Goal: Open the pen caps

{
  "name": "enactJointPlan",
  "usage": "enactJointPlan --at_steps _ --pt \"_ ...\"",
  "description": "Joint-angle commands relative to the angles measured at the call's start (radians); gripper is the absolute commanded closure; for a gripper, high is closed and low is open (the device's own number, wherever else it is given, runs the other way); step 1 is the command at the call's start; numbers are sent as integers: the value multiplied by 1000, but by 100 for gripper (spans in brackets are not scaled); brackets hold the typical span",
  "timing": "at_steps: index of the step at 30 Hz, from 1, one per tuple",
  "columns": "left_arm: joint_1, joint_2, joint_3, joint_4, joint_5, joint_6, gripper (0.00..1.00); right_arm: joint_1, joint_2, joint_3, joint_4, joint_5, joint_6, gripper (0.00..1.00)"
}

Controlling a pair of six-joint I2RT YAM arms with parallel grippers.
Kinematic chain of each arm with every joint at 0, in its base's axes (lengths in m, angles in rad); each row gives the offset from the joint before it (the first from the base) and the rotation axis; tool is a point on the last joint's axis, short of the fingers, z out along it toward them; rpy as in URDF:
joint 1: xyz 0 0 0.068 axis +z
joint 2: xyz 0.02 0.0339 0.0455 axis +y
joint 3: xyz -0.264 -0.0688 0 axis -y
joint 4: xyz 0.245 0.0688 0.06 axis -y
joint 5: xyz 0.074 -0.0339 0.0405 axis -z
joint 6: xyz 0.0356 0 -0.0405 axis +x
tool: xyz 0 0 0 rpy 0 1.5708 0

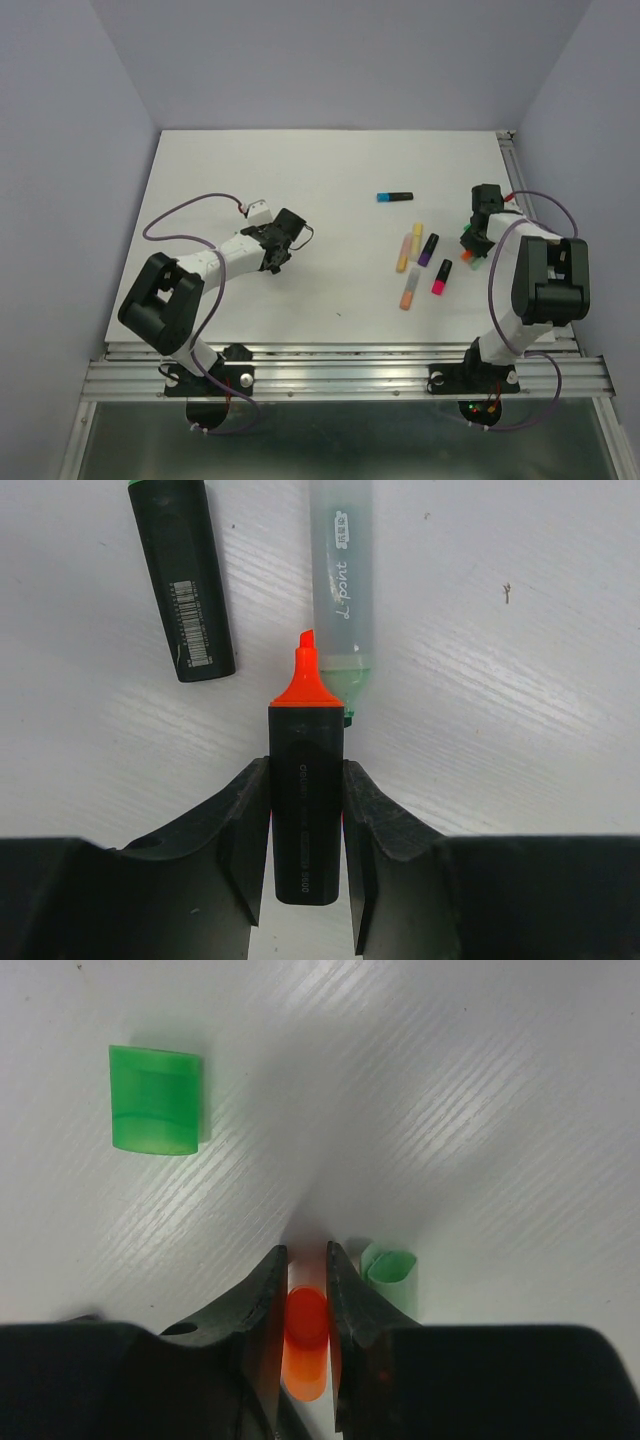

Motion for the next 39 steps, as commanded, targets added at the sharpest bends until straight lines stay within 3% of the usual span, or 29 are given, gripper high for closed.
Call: enactJointPlan --at_steps 1,5,13,14,19,23,28,35,39 --pt "16 -4 -17 -22 -34 -7 87 -4 17 43 -43 35 -1 84" --pt "19 -8 -18 -25 -36 -1 79 -4 -12 42 -50 28 -1 78" --pt "21 -13 -18 -44 -45 -11 67 -4 -156 47 -105 -6 -15 48" --pt "21 -13 -20 -45 -45 -11 58 -4 -176 45 -108 -4 -18 41" --pt "21 -36 -20 -56 -39 -15 41 -4 -297 24 -119 -33 -37 17" --pt "15 -77 -20 -53 -21 8 19 -4 -406 -19 -97 -98 -53 0" --pt "-94 -179 -7 14 7 83 1 -4 -493 -74 -85 -167 -64 0" --pt "-264 -150 91 247 191 289 1 -4 -608 -162 -31 -281 -80 0" --pt "-315 -1 245 277 248 341 1 -4 -635 -196 7 -274 -83 0"
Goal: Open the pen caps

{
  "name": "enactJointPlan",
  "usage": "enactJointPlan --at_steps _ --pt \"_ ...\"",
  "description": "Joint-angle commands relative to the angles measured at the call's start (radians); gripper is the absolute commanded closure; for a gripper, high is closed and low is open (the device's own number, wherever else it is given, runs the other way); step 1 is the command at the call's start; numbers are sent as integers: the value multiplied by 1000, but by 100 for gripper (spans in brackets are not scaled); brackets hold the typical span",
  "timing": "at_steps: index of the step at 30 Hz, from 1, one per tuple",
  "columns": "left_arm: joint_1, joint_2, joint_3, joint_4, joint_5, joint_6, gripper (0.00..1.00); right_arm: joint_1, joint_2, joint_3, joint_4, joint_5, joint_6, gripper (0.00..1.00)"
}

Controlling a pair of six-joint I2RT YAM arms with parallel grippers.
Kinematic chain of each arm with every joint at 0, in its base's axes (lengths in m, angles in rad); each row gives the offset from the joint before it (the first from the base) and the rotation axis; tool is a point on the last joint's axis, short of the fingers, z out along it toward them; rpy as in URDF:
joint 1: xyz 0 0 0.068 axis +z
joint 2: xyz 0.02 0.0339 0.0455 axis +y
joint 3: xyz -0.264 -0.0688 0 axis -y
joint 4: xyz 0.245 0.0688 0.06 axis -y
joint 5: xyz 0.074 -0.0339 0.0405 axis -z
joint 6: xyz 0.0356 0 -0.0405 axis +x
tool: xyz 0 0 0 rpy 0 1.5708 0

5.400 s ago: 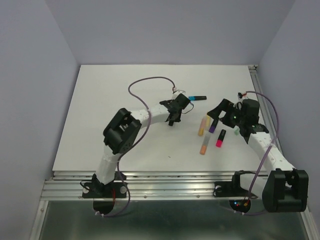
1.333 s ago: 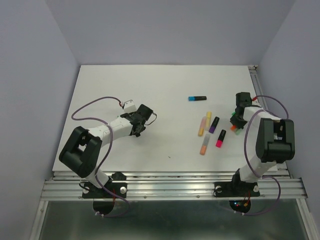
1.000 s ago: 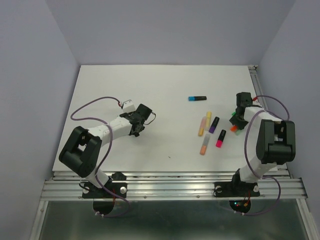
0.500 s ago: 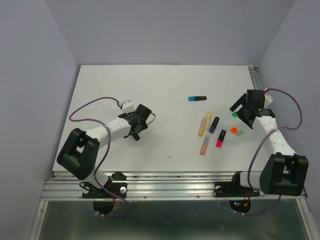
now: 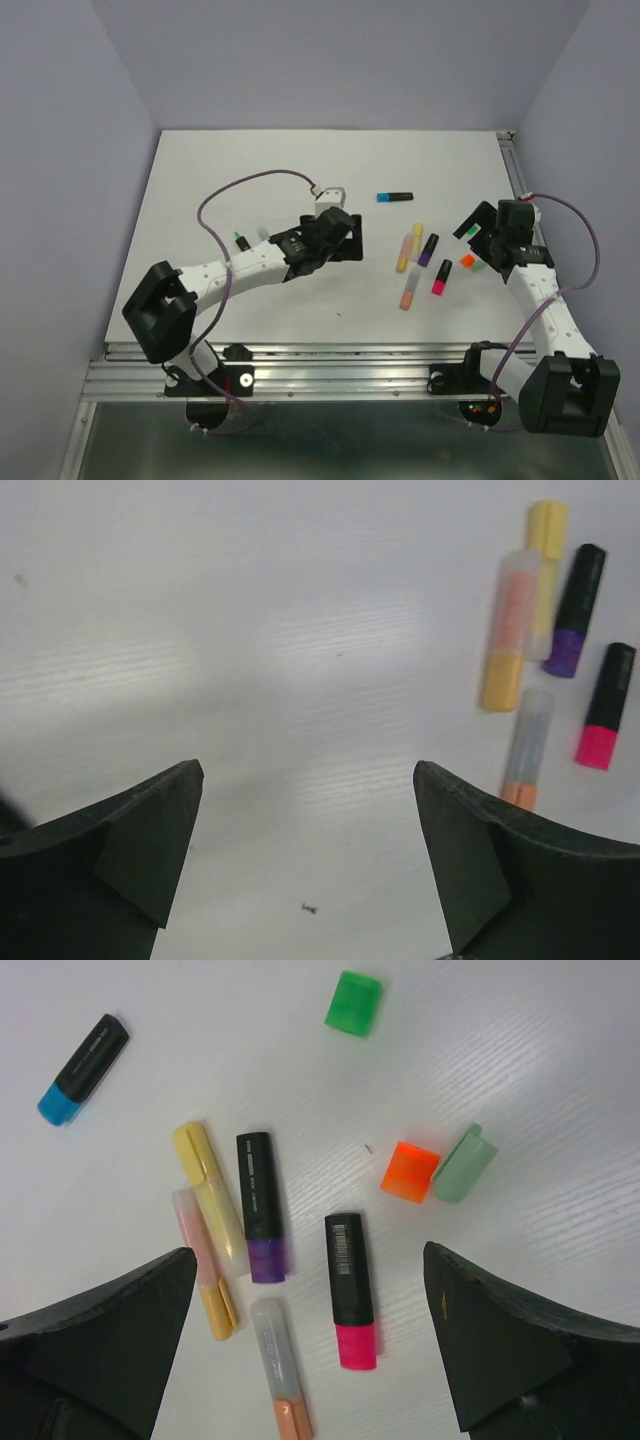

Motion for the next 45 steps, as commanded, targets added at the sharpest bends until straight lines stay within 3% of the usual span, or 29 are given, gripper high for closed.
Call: enactJointPlan --at_steps 1,8,13,20,27,34,45 --pt "-46 173 170 104 74 125 1 -4 -31 -34 84 -28 -16 0" --pt "-105 531 636 -42 40 177 1 -4 -15 -32 69 -13 -10 0" --pt "-104 669 813 -85 -26 202 1 -4 6 -34 62 -22 -10 0" --pt "-98 876 1081 -194 -12 246 1 -4 15 -31 53 -11 -10 0" --pt "-73 919 1109 -193 39 236 9 -4 11 -31 53 1 -7 0" --pt "-64 949 1109 -180 121 274 10 -4 23 -32 50 13 0 0" --pt "-64 978 1106 -183 137 297 13 -4 29 -34 53 12 0 0"
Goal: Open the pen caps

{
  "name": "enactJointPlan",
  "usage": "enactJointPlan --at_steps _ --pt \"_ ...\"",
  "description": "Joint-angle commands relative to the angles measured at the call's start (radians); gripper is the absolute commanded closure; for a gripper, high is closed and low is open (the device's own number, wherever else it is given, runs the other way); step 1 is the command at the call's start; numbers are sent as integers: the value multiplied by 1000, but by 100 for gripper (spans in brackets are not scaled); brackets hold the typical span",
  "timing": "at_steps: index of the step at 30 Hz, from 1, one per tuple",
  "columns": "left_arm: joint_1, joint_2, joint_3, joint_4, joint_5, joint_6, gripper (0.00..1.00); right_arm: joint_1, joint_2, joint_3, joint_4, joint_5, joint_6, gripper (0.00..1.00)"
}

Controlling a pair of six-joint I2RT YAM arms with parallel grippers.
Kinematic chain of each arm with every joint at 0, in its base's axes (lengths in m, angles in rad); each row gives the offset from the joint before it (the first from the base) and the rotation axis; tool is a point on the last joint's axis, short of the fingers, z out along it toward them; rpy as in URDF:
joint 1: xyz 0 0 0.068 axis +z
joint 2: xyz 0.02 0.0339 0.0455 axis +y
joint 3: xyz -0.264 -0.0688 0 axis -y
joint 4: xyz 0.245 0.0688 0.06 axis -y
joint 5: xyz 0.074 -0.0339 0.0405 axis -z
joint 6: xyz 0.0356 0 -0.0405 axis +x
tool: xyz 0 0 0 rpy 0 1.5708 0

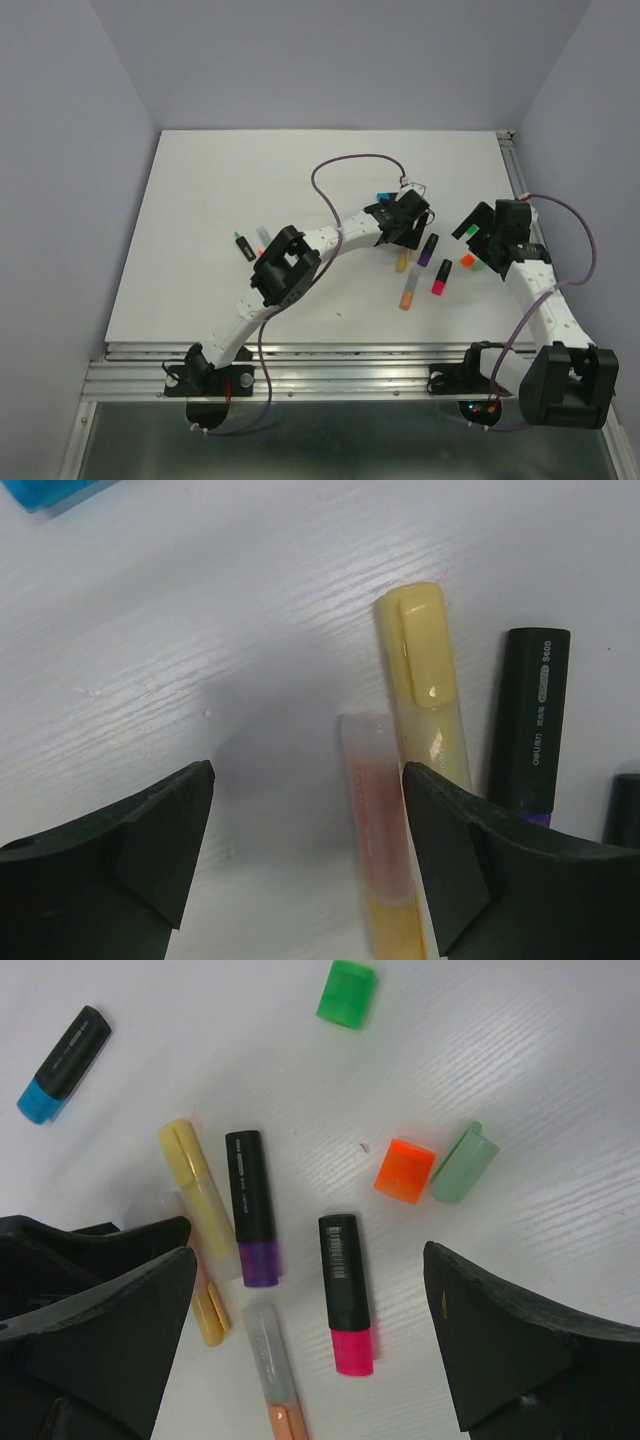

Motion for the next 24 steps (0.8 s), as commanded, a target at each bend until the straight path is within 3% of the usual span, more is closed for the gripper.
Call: enactJointPlan --at_steps 1,5,10,16,20,23,24 --pt "-4 8 47 -5 16 35 13 -4 8 -12 25 19 -1 0" --pt "-4 14 41 -9 2 43 19 -4 9 -13 28 19 0 0" --pt "-4 20 39 -26 -5 41 43 -4 14 -12 26 19 0 0" --pt "-3 30 33 -42 -1 17 60 -4 11 -12 25 22 -1 0" --pt "-4 31 12 -54 -4 -3 78 -4 8 -12 25 23 0 0" --pt "-3 28 4 -65 -7 -18 100 -4 -1 -13 23 25 2 0" --pt "-4 30 2 -69 -10 -23 100 -4 -3 -15 23 25 2 0"
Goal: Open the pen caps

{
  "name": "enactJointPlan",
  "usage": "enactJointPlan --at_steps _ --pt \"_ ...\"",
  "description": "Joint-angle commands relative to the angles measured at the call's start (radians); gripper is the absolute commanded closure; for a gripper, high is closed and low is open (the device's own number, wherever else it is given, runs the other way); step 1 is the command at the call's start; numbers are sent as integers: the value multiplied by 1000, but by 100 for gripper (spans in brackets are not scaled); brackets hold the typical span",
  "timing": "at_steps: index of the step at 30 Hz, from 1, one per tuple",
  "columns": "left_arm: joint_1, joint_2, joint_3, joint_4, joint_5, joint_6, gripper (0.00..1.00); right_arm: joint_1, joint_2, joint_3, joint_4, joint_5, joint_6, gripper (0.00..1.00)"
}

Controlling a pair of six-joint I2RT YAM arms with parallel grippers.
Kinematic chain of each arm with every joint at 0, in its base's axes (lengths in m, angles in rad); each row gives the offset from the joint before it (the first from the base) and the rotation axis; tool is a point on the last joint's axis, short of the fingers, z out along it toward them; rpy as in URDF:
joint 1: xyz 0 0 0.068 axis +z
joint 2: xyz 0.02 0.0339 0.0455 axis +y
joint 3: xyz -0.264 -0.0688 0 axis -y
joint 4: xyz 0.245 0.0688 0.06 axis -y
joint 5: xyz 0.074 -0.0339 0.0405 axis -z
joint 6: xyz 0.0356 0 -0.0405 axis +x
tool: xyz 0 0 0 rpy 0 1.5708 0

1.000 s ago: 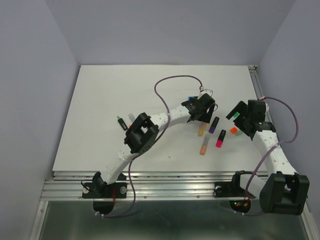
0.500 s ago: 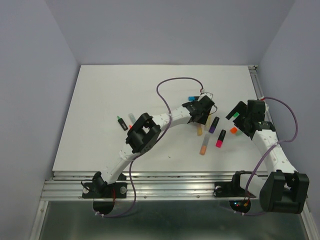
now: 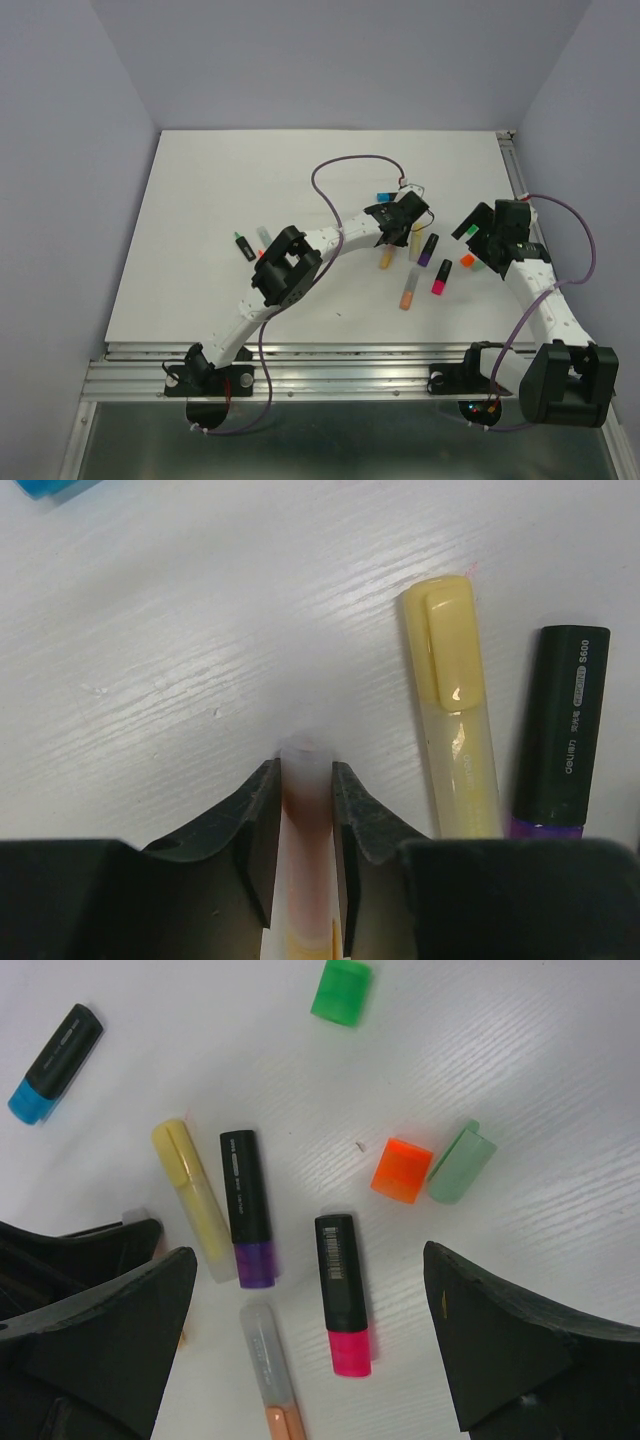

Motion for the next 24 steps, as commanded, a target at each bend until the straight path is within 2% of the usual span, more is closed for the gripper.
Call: enactJointPlan --at_steps 1,4,7,12,17,20,22,24 --pt "-3 2 -1 -65 0 -34 100 -4 -19 -15 23 23 1 0" --pt "-3 -33 -41 -65 -36 -60 100 -4 -35 -16 28 5 -3 0" --pt "-5 -161 -123 -27 -85 -83 100 -4 -68 -21 49 -44 -26 0" --pt "1 -396 -378 148 -135 -135 100 -4 -140 -50 110 -220 -52 0" --pt "17 -629 -583 307 -60 -179 100 -4 -162 -77 149 -378 -77 0" --pt "39 -743 -726 416 -32 -216 100 -4 -177 -104 201 -626 -91 0" --pt "62 -803 -795 479 5 -245 100 -1 -200 -122 238 -709 -92 0" --pt "119 -889 -899 577 106 -305 100 31 -237 -145 297 -768 -89 0"
